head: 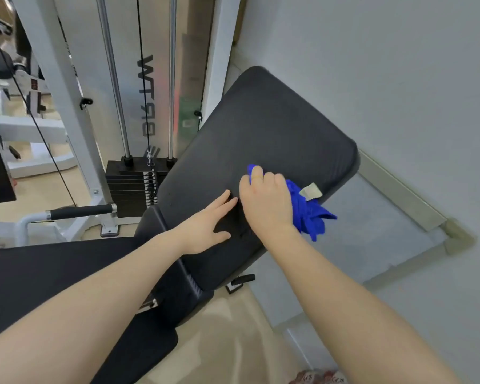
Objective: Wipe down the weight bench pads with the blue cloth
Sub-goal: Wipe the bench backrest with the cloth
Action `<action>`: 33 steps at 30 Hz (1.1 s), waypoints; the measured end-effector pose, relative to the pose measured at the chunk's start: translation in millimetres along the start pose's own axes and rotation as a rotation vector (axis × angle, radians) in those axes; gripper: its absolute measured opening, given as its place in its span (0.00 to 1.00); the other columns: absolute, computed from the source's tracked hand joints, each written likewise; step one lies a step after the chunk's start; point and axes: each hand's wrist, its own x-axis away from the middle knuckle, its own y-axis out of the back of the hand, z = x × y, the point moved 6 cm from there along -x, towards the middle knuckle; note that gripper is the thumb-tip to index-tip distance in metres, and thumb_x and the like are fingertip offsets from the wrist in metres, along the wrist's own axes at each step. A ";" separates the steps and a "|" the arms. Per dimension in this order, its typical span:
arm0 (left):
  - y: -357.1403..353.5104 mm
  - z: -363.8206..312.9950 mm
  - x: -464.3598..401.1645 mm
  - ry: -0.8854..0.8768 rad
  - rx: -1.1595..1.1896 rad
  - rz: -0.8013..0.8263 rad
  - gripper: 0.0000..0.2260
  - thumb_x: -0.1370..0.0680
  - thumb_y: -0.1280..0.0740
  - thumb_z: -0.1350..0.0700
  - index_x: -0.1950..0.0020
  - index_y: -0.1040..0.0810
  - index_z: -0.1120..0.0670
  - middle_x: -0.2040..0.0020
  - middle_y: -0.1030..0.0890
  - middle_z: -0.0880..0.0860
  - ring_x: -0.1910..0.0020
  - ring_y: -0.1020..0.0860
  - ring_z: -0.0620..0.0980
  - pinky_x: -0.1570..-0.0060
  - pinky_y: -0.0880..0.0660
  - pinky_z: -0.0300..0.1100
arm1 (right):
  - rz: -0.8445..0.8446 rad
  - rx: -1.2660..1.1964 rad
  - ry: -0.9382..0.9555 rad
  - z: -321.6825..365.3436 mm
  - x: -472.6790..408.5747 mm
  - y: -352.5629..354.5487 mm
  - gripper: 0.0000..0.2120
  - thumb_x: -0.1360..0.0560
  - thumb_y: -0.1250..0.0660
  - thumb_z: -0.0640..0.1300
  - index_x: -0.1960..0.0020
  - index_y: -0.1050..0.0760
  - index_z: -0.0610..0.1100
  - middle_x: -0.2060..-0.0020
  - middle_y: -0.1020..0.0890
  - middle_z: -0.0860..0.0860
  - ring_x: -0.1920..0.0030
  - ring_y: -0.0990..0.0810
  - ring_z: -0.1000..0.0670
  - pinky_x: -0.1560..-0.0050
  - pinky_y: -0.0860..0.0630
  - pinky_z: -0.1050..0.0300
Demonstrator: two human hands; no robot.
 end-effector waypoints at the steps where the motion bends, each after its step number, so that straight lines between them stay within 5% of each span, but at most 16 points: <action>1: 7.5 4.5 0.8 -0.027 -0.009 -0.001 0.30 0.23 0.36 0.57 0.24 0.46 0.49 0.23 0.54 0.46 0.26 0.45 0.44 0.27 0.44 0.42 | 0.043 -0.061 0.045 22.5 3.4 -11.4 0.05 0.31 0.38 0.41 0.61 0.23 0.46 0.63 0.22 0.49 0.69 0.26 0.49 0.66 0.33 0.56; 4: 19.7 28.2 8.2 -0.037 -0.172 0.085 0.17 0.22 0.38 0.57 0.32 0.29 0.54 0.23 0.49 0.50 0.26 0.41 0.48 0.29 0.41 0.42 | 0.174 -0.104 0.188 69.0 16.1 -26.7 0.09 0.30 0.36 0.43 0.50 0.21 0.45 0.56 0.21 0.49 0.62 0.22 0.49 0.60 0.30 0.57; 6: 26.9 55.7 14.5 0.015 -0.235 0.142 0.20 0.22 0.38 0.56 0.30 0.33 0.53 0.23 0.50 0.50 0.26 0.41 0.49 0.29 0.42 0.41 | 0.282 -0.147 0.261 74.9 5.3 -31.1 0.12 0.25 0.41 0.38 0.43 0.27 0.42 0.46 0.25 0.45 0.52 0.24 0.45 0.53 0.32 0.53; 9: 44.3 82.7 10.4 0.093 -0.244 0.124 0.25 0.22 0.38 0.55 0.27 0.40 0.54 0.22 0.51 0.51 0.25 0.43 0.51 0.29 0.44 0.42 | 0.231 -0.108 0.173 40.9 -46.4 -12.7 0.12 0.26 0.43 0.34 0.44 0.28 0.41 0.43 0.29 0.44 0.49 0.28 0.43 0.51 0.35 0.51; 14: 71.0 95.5 -20.4 0.081 -0.184 -0.011 0.33 0.23 0.36 0.53 0.24 0.50 0.55 0.22 0.54 0.50 0.24 0.47 0.50 0.27 0.44 0.48 | 0.065 -0.036 -0.150 -6.0 -104.2 4.0 0.13 0.32 0.36 0.34 0.49 0.26 0.43 0.53 0.24 0.44 0.63 0.31 0.45 0.58 0.34 0.51; 17: 81.3 97.7 -40.3 0.088 -0.196 -0.142 0.40 0.26 0.32 0.50 0.24 0.55 0.56 0.23 0.57 0.54 0.25 0.46 0.55 0.28 0.41 0.51 | 0.055 -0.010 -0.117 23.8 -86.2 -11.8 0.16 0.43 0.27 0.36 0.56 0.22 0.43 0.63 0.22 0.44 0.72 0.29 0.47 0.67 0.32 0.56; 19: 87.1 100.2 -53.7 0.120 -0.153 -0.213 0.43 0.28 0.30 0.48 0.24 0.56 0.56 0.23 0.59 0.57 0.25 0.48 0.58 0.28 0.42 0.51 | 0.110 -0.076 0.007 52.8 -74.8 -18.1 0.15 0.41 0.27 0.36 0.55 0.22 0.41 0.62 0.21 0.43 0.71 0.27 0.46 0.68 0.32 0.55; 22: 88.3 104.4 -67.1 0.129 -0.196 -0.258 0.47 0.31 0.29 0.44 0.24 0.55 0.58 0.24 0.56 0.62 0.25 0.50 0.59 0.27 0.44 0.52 | 0.306 0.018 0.319 67.3 -80.6 -27.6 0.13 0.28 0.40 0.37 0.44 0.26 0.44 0.49 0.24 0.45 0.58 0.25 0.46 0.59 0.33 0.53; 23: 87.9 107.4 -70.4 0.133 -0.232 -0.249 0.48 0.31 0.30 0.41 0.24 0.56 0.58 0.24 0.54 0.62 0.25 0.50 0.59 0.27 0.44 0.52 | 0.229 0.116 0.343 57.8 -96.6 -22.0 0.16 0.29 0.44 0.37 0.46 0.25 0.46 0.51 0.23 0.47 0.59 0.24 0.47 0.60 0.32 0.54; 26: 87.1 117.6 -78.0 0.137 -0.362 -0.213 0.52 0.33 0.34 0.33 0.25 0.62 0.56 0.25 0.48 0.63 0.26 0.45 0.59 0.29 0.43 0.52 | -0.087 0.145 0.045 14.8 -153.6 -4.1 0.13 0.38 0.41 0.36 0.58 0.22 0.45 0.62 0.22 0.46 0.70 0.26 0.46 0.67 0.32 0.55; 28: 88.3 121.3 -84.2 0.110 -0.346 -0.183 0.54 0.35 0.34 0.32 0.25 0.64 0.55 0.27 0.43 0.62 0.29 0.39 0.60 0.33 0.38 0.52 | -0.156 0.052 -0.120 10.2 -170.5 -8.7 0.11 0.39 0.39 0.34 0.60 0.23 0.43 0.62 0.21 0.43 0.71 0.27 0.45 0.67 0.31 0.54; 33: 97.4 137.8 -95.2 0.102 -0.041 -0.134 0.56 0.42 0.24 0.38 0.25 0.51 0.57 0.32 0.35 0.57 0.34 0.32 0.57 0.38 0.31 0.52 | -0.044 -0.012 -0.077 73.3 -161.8 -38.0 0.12 0.33 0.46 0.37 0.60 0.24 0.46 0.63 0.22 0.48 0.71 0.28 0.47 0.68 0.35 0.55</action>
